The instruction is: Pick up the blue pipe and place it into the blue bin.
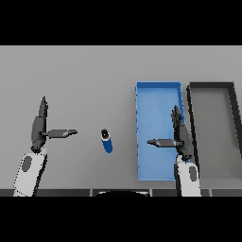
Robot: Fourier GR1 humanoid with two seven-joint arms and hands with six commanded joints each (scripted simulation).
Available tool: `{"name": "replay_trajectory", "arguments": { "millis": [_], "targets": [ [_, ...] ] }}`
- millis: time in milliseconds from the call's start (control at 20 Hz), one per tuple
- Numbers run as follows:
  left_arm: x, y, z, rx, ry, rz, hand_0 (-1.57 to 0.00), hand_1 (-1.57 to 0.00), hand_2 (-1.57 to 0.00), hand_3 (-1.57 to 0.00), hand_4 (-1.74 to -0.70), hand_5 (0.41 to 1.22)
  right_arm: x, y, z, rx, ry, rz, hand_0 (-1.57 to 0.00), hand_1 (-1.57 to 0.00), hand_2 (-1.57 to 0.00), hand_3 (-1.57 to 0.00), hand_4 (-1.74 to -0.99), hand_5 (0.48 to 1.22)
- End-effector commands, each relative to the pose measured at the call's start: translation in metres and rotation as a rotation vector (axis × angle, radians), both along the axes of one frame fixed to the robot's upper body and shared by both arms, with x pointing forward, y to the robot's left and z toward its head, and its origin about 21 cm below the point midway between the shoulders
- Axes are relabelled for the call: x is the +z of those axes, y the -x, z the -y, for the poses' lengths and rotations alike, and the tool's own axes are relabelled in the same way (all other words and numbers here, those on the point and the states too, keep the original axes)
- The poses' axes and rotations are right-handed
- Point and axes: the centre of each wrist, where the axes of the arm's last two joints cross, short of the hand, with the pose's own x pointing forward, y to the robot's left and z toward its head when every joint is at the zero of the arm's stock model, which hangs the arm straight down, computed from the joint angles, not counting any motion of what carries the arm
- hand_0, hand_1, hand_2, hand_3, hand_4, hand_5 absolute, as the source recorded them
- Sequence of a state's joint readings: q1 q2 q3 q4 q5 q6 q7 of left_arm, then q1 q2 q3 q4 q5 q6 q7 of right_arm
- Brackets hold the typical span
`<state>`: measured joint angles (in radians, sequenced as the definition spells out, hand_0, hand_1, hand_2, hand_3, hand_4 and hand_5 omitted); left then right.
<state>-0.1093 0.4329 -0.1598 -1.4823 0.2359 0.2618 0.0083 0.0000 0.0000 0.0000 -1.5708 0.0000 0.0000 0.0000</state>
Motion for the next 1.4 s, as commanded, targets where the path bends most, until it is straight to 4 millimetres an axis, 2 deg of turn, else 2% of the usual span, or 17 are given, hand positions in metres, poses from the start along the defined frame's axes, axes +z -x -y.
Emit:
{"name": "replay_trajectory", "arguments": {
  "millis": [0,250,300,400,600,750,950,1150,1300,1350],
  "targets": [
    [0.0,0.0,0.001,-0.001,0.0,0.005,0.0,0.0,0.0,0.0,-1.19,0.605,0.0,0.0,0.001,-0.001,0.0,0.0,0.0,0.0,0.0,0.0,-1.254,0.598],
    [0.001,0.001,0.007,-0.004,-0.001,0.01,0.0,0.0,0.0,0.0,-1.19,0.605,0.001,0.003,0.005,-0.003,0.002,0.007,0.0,0.0,0.0,0.0,-1.254,0.598],
    [0.002,0.01,-0.007,-0.138,-0.038,0.005,0.0,0.0,0.0,0.0,-1.19,0.605,0.0,0.015,0.015,0.054,0.121,0.034,0.0,0.0,0.0,0.0,-1.254,0.598],
    [-0.002,0.015,-0.027,-0.254,-0.065,-0.044,0.0,0.0,0.0,0.0,-1.19,0.604,0.002,0.028,0.027,0.098,0.237,0.055,0.0,0.0,0.0,0.0,-1.251,0.597],
    [0.0,0.017,-0.028,-0.346,-0.101,-0.05,0.0,0.0,0.0,0.0,-1.17,0.603,0.009,0.036,0.023,0.133,0.293,0.042,0.0,0.0,0.0,0.0,-1.236,0.594],
    [0.005,0.024,-0.03,-0.464,-0.118,-0.056,0.0,0.0,0.0,0.0,-1.16,0.598,0.01,0.033,0.025,0.138,0.292,0.037,0.0,0.0,0.0,0.0,-1.227,0.594],
    [0.003,0.037,-0.009,-0.64,-0.117,-0.137,0.0,0.0,0.0,0.0,-1.18,0.557,0.008,0.029,0.025,0.161,0.288,0.055,0.0,0.0,0.0,0.0,-1.234,0.609],
    [0.005,0.042,0.016,-0.739,-0.127,-0.15,0.0,0.0,0.0,0.0,-1.2,0.517,0.011,0.025,0.024,0.158,0.282,0.073,0.0,0.0,0.0,0.0,-1.273,0.636],
    [-0.004,0.046,0.039,-0.799,-0.125,-0.177,0.0,0.0,0.0,0.0,-1.21,0.494,0.012,0.033,0.026,0.172,0.276,0.078,0.0,0.0,0.0,0.0,-1.29,0.646],
    [-0.008,0.046,0.048,-0.807,-0.131,-0.174,0.0,0.0,0.0,0.0,-1.21,0.488,0.011,0.031,0.024,0.174,0.28,0.064,0.0,0.0,0.0,0.0,-1.296,0.651]
  ]
}}
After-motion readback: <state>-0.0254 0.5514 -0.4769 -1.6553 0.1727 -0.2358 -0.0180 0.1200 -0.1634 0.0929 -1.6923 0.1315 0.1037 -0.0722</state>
